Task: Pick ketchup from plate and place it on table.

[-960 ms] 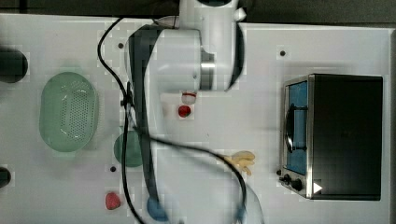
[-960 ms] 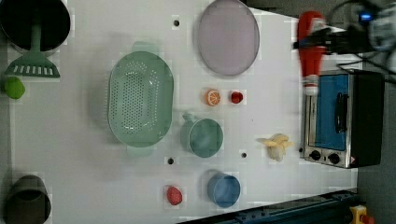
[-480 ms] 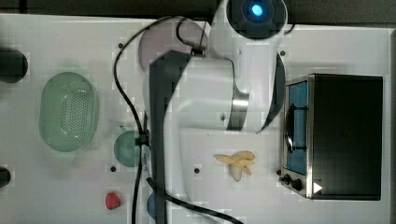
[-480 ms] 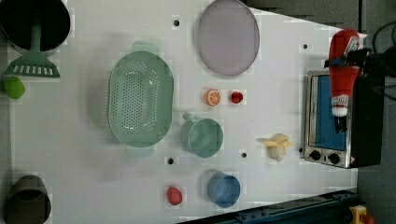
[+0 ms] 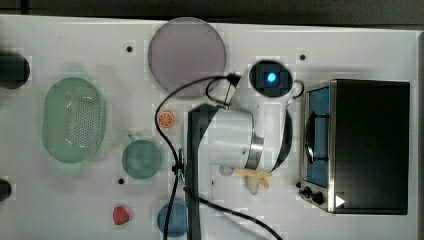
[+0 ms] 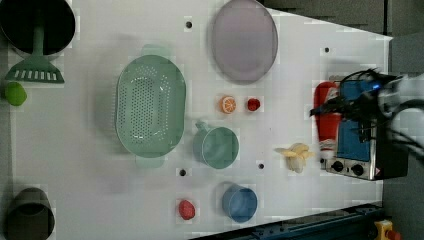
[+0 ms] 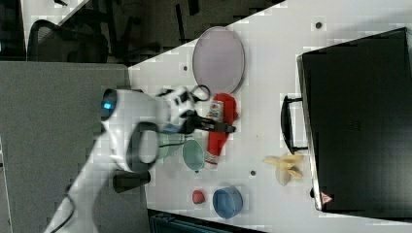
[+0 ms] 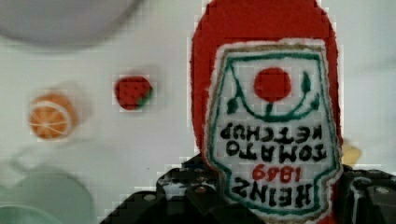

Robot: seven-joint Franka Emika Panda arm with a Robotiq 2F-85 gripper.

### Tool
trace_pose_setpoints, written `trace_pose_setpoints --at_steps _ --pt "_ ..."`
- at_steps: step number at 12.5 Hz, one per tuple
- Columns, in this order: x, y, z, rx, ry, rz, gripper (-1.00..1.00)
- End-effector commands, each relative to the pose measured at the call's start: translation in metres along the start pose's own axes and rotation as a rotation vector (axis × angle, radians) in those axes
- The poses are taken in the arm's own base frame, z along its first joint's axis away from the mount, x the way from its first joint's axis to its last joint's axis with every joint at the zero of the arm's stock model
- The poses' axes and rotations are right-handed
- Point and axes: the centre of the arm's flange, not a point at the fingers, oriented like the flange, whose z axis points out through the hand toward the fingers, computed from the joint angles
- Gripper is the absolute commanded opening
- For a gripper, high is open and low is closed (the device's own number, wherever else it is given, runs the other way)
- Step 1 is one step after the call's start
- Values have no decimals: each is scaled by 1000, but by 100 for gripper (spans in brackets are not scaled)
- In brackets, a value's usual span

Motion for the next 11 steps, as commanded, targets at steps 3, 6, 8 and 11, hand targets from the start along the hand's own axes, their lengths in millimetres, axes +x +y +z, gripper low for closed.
trace_pose_setpoints --at_steps 3,6,8,11 --pt "-10 -11 58 17 56 18 29" --pt "-12 -11 106 9 -5 19 93" --pt "-8 -12 102 14 18 19 100" --pt "-2 -21 35 30 103 53 100"
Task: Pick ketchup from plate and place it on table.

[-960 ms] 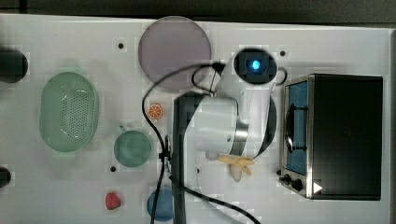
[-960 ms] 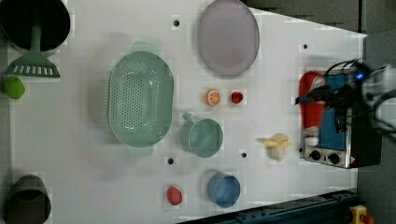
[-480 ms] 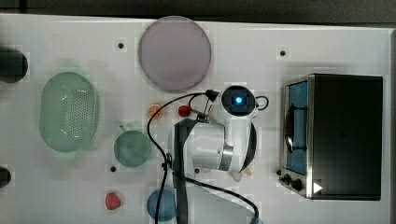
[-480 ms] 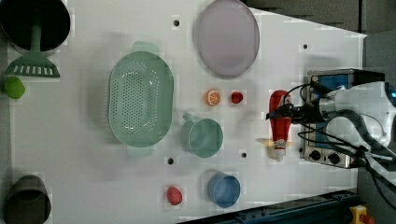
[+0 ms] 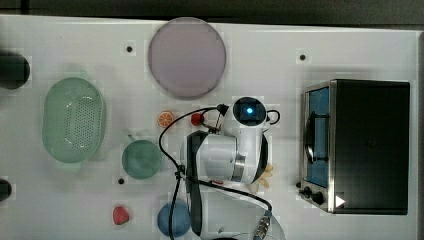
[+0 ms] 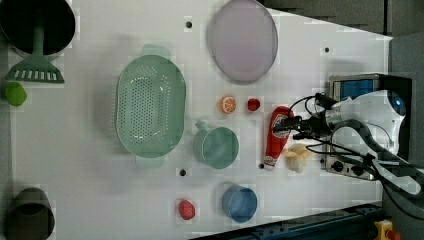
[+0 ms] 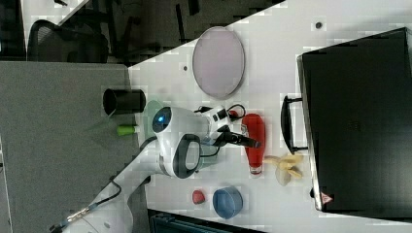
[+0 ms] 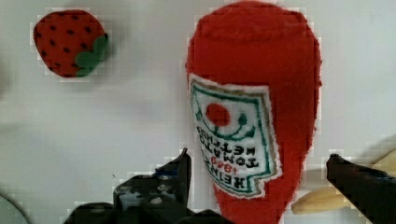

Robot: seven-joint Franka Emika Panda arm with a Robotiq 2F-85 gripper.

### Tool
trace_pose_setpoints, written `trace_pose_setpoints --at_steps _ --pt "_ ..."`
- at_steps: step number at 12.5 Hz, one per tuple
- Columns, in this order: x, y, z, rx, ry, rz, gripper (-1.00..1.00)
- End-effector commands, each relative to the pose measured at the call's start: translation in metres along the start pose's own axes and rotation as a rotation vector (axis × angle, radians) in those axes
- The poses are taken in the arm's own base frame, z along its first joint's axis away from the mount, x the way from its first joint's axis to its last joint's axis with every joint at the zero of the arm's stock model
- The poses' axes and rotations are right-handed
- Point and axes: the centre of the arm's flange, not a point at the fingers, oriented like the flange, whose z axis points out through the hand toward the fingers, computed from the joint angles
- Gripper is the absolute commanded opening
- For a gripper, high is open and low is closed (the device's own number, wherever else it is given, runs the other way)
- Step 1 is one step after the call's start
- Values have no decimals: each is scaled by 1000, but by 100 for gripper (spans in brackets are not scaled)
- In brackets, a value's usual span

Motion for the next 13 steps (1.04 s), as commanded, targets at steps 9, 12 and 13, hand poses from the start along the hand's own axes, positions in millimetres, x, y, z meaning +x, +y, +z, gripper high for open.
trace_pose_setpoints --at_steps 9,12,13 --pt "-74 -28 -369 89 225 609 100" --pt "-85 -29 -393 93 236 613 100" --pt "-85 -30 -395 97 244 611 100"
